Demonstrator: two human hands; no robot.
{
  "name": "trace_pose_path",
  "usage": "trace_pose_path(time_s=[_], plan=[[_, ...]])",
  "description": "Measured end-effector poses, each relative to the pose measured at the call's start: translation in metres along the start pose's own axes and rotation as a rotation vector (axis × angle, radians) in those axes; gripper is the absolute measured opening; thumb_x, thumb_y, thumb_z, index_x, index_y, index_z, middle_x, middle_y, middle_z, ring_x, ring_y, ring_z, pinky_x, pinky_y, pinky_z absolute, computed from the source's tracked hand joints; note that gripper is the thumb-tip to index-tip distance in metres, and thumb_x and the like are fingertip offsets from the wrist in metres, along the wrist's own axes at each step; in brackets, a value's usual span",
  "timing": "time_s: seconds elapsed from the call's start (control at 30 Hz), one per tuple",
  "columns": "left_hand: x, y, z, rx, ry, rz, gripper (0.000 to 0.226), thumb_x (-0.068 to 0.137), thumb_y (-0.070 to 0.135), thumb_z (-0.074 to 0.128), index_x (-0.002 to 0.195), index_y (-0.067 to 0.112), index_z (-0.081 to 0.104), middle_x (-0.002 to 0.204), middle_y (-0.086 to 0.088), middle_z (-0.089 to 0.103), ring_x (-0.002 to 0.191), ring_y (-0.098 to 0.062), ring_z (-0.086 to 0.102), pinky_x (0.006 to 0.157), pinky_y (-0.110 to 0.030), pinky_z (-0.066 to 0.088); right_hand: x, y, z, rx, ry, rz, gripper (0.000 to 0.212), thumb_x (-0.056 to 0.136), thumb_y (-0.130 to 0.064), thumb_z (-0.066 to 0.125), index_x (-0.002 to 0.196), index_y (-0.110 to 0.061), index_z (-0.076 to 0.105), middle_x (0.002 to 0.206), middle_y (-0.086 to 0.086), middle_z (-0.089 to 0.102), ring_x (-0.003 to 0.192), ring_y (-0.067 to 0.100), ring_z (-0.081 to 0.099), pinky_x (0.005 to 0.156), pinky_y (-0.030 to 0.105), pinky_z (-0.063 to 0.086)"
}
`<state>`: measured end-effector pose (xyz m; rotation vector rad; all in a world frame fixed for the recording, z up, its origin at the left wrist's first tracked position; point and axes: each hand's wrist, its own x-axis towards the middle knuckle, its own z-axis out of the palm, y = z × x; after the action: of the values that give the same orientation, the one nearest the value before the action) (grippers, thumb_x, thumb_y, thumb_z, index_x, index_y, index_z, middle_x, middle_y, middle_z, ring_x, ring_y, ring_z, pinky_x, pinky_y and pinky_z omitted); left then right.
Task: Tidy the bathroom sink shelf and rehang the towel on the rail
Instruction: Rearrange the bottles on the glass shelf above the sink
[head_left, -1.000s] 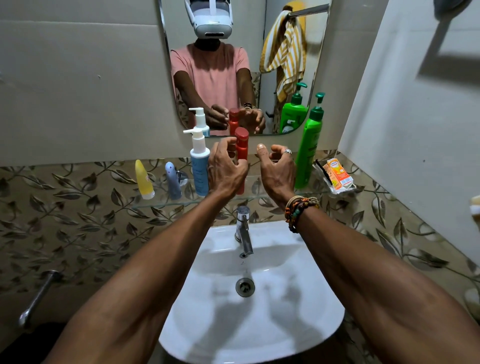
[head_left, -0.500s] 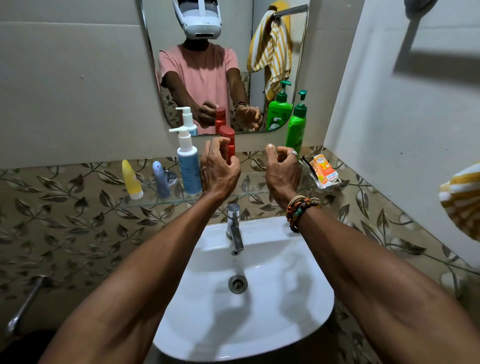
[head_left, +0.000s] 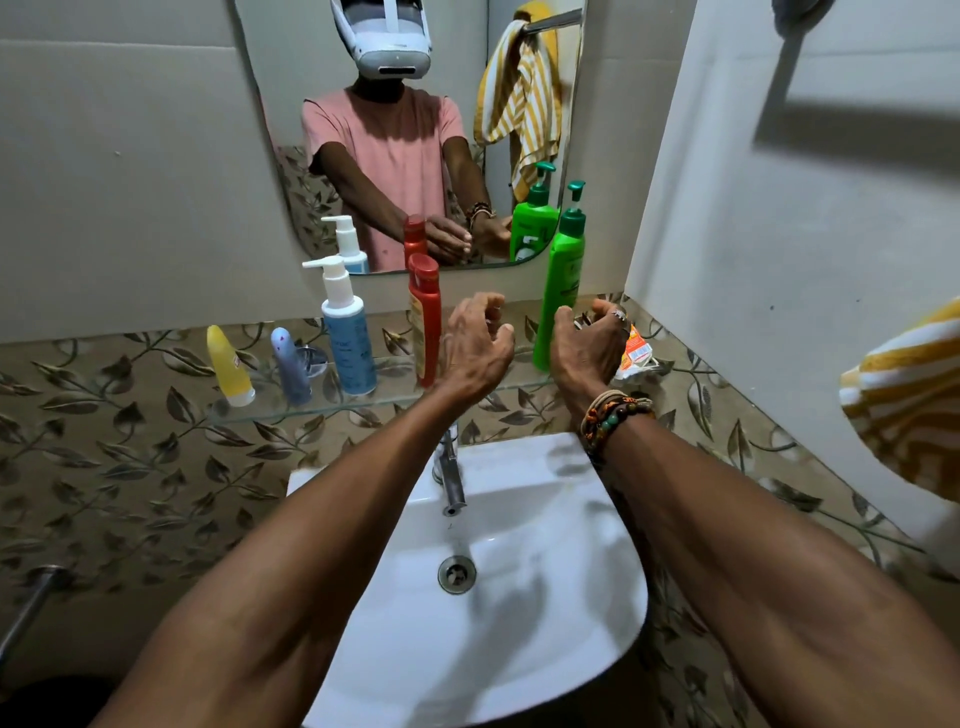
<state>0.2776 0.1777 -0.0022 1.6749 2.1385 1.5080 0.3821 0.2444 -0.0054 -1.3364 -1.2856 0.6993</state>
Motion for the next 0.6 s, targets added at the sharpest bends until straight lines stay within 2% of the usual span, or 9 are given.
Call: trace_pose_path(time_s=[0.17, 0.27, 0.37, 0.47, 0.6], plan=[[0.010, 0.007, 0.026, -0.022, -0.210, -0.137, 0.047, 0.096, 0.015, 0.048, 0.143, 0.012, 0.040, 0.143, -0.011, 0.048, 0.128, -0.025, 0.048, 0.109, -0.044, 0.040, 0.013, 0.002, -0.004, 0.008, -0.099, 0.007, 0.053, 0.087, -0.035, 0.061, 0.133, -0.011, 0.054, 0.127, 0.010, 0.061, 0.114, 0.026, 0.057, 0.095, 0.035, 0.047], [0.017, 0.012, 0.039, -0.079, -0.253, -0.221, 0.055, 0.096, 0.012, 0.047, 0.149, 0.015, 0.033, 0.151, -0.010, 0.039, 0.135, -0.027, 0.042, 0.112, -0.046, 0.036, 0.018, 0.003, -0.003, 0.007, -0.175, -0.045, 0.060, 0.087, -0.038, 0.060, 0.140, -0.010, 0.049, 0.128, 0.012, 0.063, 0.111, 0.026, 0.060, 0.096, 0.039, 0.050], [0.022, 0.015, 0.047, -0.219, -0.264, -0.271, 0.058, 0.093, 0.002, 0.047, 0.148, 0.014, 0.036, 0.148, -0.010, 0.044, 0.130, -0.024, 0.046, 0.106, -0.039, 0.043, 0.020, 0.002, -0.001, 0.049, -0.219, -0.070, 0.049, 0.085, -0.038, 0.061, 0.128, -0.014, 0.057, 0.110, 0.007, 0.069, 0.092, 0.020, 0.060, 0.086, 0.037, 0.052], [0.024, 0.015, 0.052, -0.347, -0.278, -0.276, 0.052, 0.090, -0.005, 0.046, 0.139, 0.012, 0.048, 0.135, -0.009, 0.057, 0.119, -0.019, 0.055, 0.097, -0.035, 0.050, 0.022, 0.001, 0.003, 0.061, -0.258, -0.078, 0.029, 0.081, -0.041, 0.063, 0.103, -0.023, 0.060, 0.093, 0.000, 0.070, 0.089, 0.024, 0.067, 0.081, 0.039, 0.055], [0.024, 0.011, 0.055, -0.388, -0.242, -0.272, 0.039, 0.089, 0.002, 0.052, 0.125, 0.014, 0.060, 0.118, -0.005, 0.068, 0.108, -0.022, 0.063, 0.095, -0.044, 0.053, 0.023, 0.000, 0.007, 0.058, -0.269, -0.090, 0.037, 0.078, -0.045, 0.067, 0.108, -0.023, 0.062, 0.099, -0.001, 0.071, 0.092, 0.022, 0.067, 0.087, 0.043, 0.056]])
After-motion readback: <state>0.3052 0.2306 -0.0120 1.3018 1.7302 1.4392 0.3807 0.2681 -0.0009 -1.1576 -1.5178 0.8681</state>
